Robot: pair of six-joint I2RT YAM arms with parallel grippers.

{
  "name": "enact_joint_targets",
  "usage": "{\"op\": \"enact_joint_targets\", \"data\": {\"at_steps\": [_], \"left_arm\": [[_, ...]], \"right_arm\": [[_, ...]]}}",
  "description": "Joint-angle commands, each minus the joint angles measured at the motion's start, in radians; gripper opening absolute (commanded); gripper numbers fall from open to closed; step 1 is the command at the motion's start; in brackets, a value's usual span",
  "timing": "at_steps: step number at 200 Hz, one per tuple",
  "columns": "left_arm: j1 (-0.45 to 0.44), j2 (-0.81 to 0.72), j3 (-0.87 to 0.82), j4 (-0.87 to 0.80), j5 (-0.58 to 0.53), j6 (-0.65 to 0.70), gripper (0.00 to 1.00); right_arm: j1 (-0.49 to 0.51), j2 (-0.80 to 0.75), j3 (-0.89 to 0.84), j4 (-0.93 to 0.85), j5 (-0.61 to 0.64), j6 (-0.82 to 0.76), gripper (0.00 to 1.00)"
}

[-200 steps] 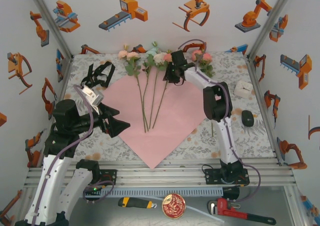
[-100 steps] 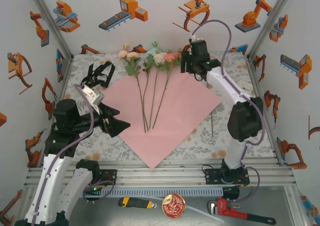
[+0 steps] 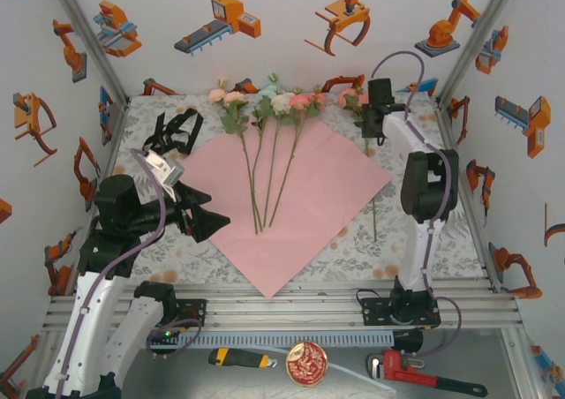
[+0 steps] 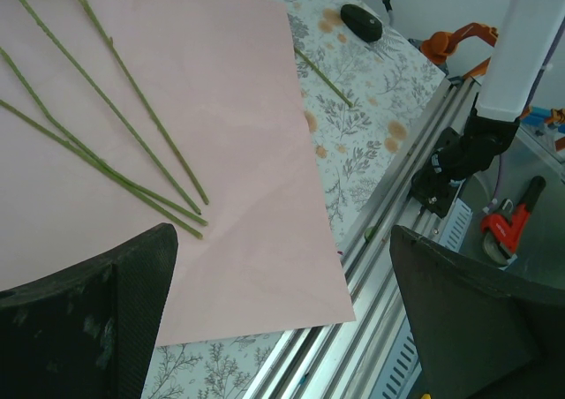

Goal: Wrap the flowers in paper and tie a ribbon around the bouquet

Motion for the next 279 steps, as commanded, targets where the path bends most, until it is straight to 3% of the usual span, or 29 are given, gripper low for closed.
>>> {"op": "enact_joint_targets", "data": {"at_steps": [1, 44, 132, 190, 206, 230, 279], "left_arm": [[0.007, -0.006, -0.002, -0.005, 0.003, 0.020, 0.97], [0.010, 0.003, -0.001, -0.005, 0.005, 0.020, 0.97], [0.010, 0.002, -0.002, -0.005, 0.004, 0.017, 0.97], [0.010, -0.001, -0.001, -0.004, 0.005, 0.017, 0.97], [0.010, -0.003, -0.002, -0.005, 0.005, 0.017, 0.97], [0.010, -0.004, -0.003, -0.005, 0.004, 0.017, 0.97], [0.010, -0.006, -0.001, -0.004, 0.003, 0.016, 0.97]], "right_arm": [[-0.005, 0.065, 0.113, -0.113, -0.056, 0.010, 0.43], [-0.005, 0.200, 0.242, -0.195, -0.126, 0.028, 0.40], [-0.017, 0.353, 0.449, -0.359, -0.149, 0.049, 0.35], [-0.042, 0.425, 0.556, -0.473, -0.185, 0.052, 0.29], [-0.044, 0.435, 0.572, -0.484, -0.185, 0.049, 0.23], [-0.042, 0.411, 0.569, -0.465, -0.141, 0.012, 0.12], [-0.037, 0.216, 0.491, -0.362, 0.099, -0.108, 0.03]]}}
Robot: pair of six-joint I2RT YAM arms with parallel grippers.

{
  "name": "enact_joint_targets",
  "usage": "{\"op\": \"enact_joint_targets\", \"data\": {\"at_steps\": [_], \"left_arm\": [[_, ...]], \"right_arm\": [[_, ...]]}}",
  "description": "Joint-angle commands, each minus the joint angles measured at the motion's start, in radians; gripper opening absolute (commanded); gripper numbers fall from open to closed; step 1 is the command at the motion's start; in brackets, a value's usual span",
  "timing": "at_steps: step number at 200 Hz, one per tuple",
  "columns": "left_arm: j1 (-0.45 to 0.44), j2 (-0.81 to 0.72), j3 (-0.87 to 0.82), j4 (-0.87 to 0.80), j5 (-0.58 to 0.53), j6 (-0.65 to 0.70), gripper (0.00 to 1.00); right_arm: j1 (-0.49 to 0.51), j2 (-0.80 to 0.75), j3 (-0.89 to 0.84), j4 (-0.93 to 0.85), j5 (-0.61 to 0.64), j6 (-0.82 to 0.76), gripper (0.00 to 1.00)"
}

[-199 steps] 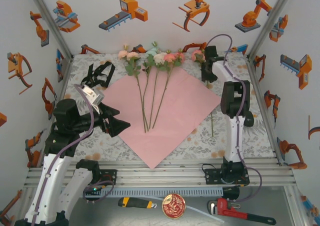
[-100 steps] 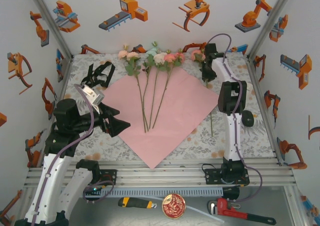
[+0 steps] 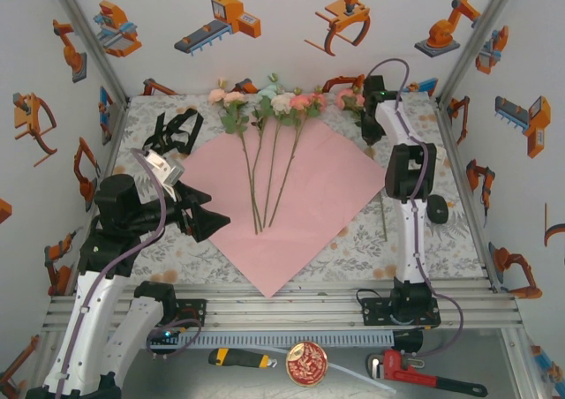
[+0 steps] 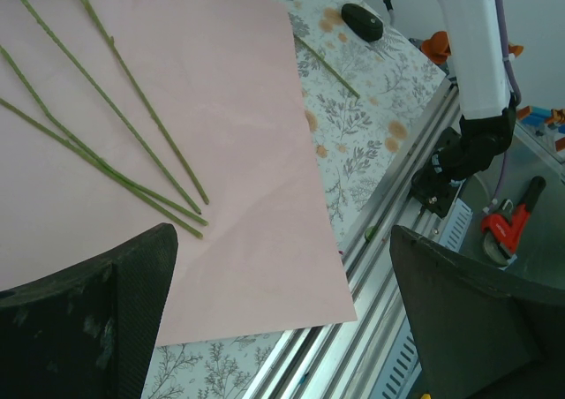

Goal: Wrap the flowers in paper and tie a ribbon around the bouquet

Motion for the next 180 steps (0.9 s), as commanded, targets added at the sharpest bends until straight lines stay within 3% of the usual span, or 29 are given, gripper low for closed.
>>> {"op": "enact_joint_targets", "data": {"at_steps": [1, 25, 48, 76, 107, 132, 180], "left_arm": [[0.009, -0.010, -0.001, -0.004, 0.003, 0.016, 0.97], [0.009, -0.012, -0.003, -0.004, -0.008, 0.018, 0.97], [0.012, -0.010, 0.001, -0.009, -0.016, 0.020, 0.97], [0.013, -0.015, -0.001, -0.011, -0.022, 0.019, 0.97], [0.013, -0.011, 0.000, -0.010, -0.024, 0.019, 0.97], [0.013, -0.011, 0.000, -0.010, -0.025, 0.018, 0.97], [0.013, -0.016, 0.000, -0.014, -0.028, 0.022, 0.97]], "right_arm": [[-0.006, -0.162, -0.041, 0.045, 0.177, -0.082, 0.03], [0.000, -0.269, -0.111, 0.104, 0.262, -0.126, 0.01], [0.013, -0.372, -0.184, 0.148, 0.232, -0.110, 0.00], [0.019, -0.486, -0.268, 0.174, 0.080, 0.006, 0.00], [0.022, -0.603, -0.441, 0.318, -0.135, 0.246, 0.00], [0.041, -0.607, -0.515, 0.416, -0.236, 0.447, 0.00], [0.161, -0.525, -0.588, 0.574, -0.189, 0.626, 0.00]]}}
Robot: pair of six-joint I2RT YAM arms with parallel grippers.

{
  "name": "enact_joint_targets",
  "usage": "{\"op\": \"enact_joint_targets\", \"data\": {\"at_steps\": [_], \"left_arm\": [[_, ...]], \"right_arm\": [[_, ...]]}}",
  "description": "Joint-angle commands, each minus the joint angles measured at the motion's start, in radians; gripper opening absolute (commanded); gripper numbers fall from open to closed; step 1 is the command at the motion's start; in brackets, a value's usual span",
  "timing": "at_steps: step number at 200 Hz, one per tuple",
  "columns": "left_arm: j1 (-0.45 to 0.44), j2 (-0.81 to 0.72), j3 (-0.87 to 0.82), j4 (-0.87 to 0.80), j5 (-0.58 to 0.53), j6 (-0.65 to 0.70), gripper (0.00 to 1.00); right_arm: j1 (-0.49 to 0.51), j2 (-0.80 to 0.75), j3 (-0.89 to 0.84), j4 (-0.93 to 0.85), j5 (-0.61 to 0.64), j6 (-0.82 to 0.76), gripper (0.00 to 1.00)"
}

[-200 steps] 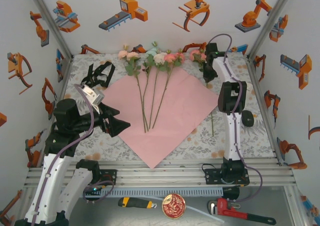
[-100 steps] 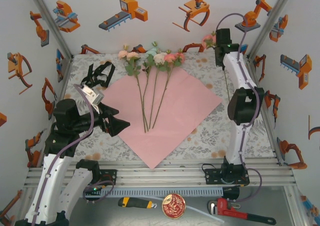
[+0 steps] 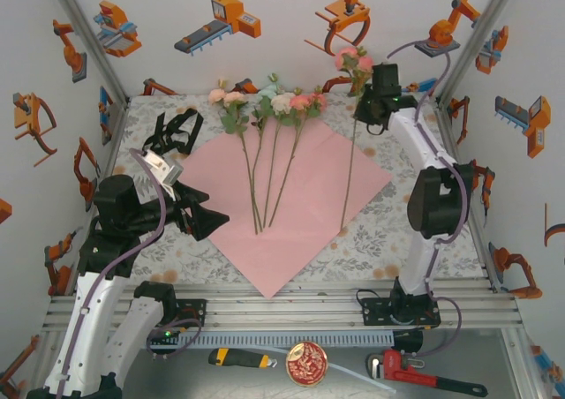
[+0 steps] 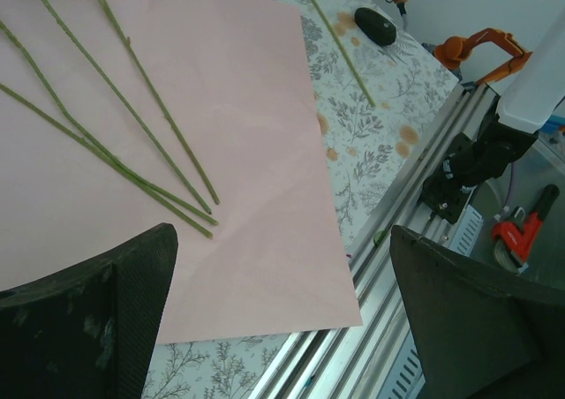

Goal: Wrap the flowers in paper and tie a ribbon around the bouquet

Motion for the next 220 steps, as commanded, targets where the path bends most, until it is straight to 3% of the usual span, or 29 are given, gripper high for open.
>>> {"op": "enact_joint_targets", "data": {"at_steps": [1, 63, 116, 153, 220], "left_arm": [[0.007, -0.011, 0.000, -0.013, 0.002, 0.022, 0.97], [0.008, -0.006, 0.003, -0.018, 0.004, 0.026, 0.97], [0.008, -0.008, 0.002, -0.018, 0.004, 0.028, 0.97], [0.010, -0.007, 0.002, -0.019, 0.003, 0.029, 0.97], [0.010, -0.003, -0.001, -0.021, 0.001, 0.029, 0.97]], "right_arm": [[0.074, 0.053, -0.026, 0.143, -0.020, 0.169, 0.00], [0.173, 0.264, 0.040, 0.203, -0.007, 0.327, 0.00], [0.195, 0.336, 0.004, 0.241, 0.010, 0.480, 0.01], [0.199, 0.351, 0.014, 0.231, -0.049, 0.481, 0.09], [0.190, 0.220, -0.046, 0.253, -0.097, 0.385, 0.34]]}}
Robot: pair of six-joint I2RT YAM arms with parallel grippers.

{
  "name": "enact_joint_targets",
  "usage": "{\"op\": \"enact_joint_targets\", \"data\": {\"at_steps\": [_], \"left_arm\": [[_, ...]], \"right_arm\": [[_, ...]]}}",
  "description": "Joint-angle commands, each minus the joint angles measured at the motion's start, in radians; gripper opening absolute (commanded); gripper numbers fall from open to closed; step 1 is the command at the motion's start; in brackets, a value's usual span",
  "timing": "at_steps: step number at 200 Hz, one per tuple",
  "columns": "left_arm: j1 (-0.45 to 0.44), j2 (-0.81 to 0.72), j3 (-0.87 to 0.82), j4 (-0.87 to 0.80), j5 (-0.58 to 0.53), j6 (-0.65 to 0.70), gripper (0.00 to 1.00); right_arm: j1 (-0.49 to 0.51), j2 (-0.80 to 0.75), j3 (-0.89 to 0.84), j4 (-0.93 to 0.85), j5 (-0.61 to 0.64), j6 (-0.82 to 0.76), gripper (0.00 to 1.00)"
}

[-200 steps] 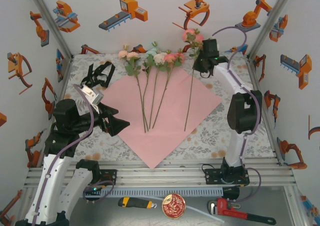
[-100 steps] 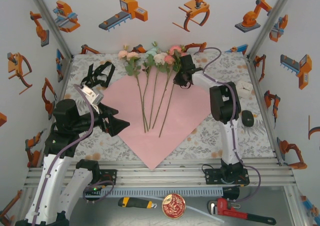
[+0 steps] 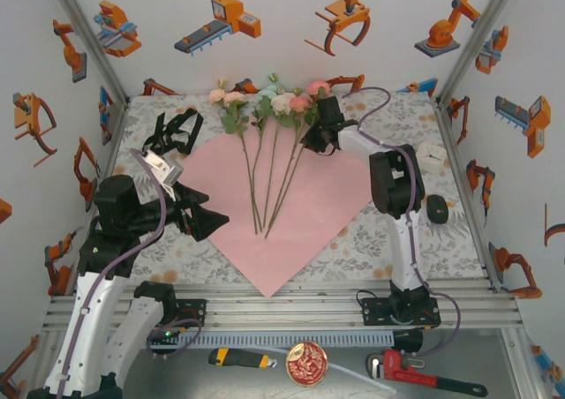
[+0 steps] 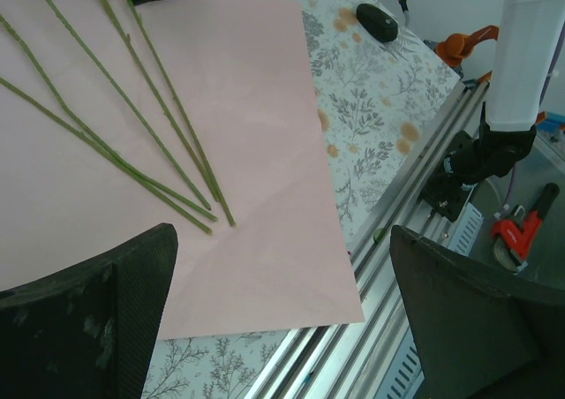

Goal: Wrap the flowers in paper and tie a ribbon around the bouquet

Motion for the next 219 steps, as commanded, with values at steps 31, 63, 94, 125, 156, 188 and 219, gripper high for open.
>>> {"op": "enact_joint_targets", "data": {"at_steps": [31, 63, 94, 125, 156, 188, 219], "left_arm": [[0.007, 0.005, 0.001, -0.015, -0.016, 0.029, 0.97], [0.007, 0.014, 0.002, -0.030, -0.072, 0.033, 0.97], [0.007, 0.038, 0.020, -0.070, -0.235, 0.029, 0.97], [0.007, 0.070, 0.029, -0.101, -0.511, -0.162, 0.97], [0.007, 0.058, -0.045, -0.086, -0.557, -0.399, 0.98], [0.003, 0.001, -0.168, -0.089, -0.485, -0.587, 0.98], [-0.018, -0.086, -0.318, -0.093, -0.456, -0.713, 0.99]], "right_arm": [[-0.011, -0.233, -0.106, 0.019, 0.008, -0.143, 0.43], [-0.019, -0.394, -0.194, 0.020, -0.007, -0.232, 0.48], [-0.013, -0.620, -0.340, 0.049, -0.063, -0.315, 0.56], [0.027, -0.895, -0.556, 0.025, 0.007, -0.467, 0.67], [0.089, -1.127, -0.764, -0.080, 0.007, -0.559, 0.67], [0.259, -1.346, -0.971, -0.170, 0.024, -0.683, 0.69], [0.448, -1.448, -1.091, -0.160, 0.046, -0.839, 0.69]]}}
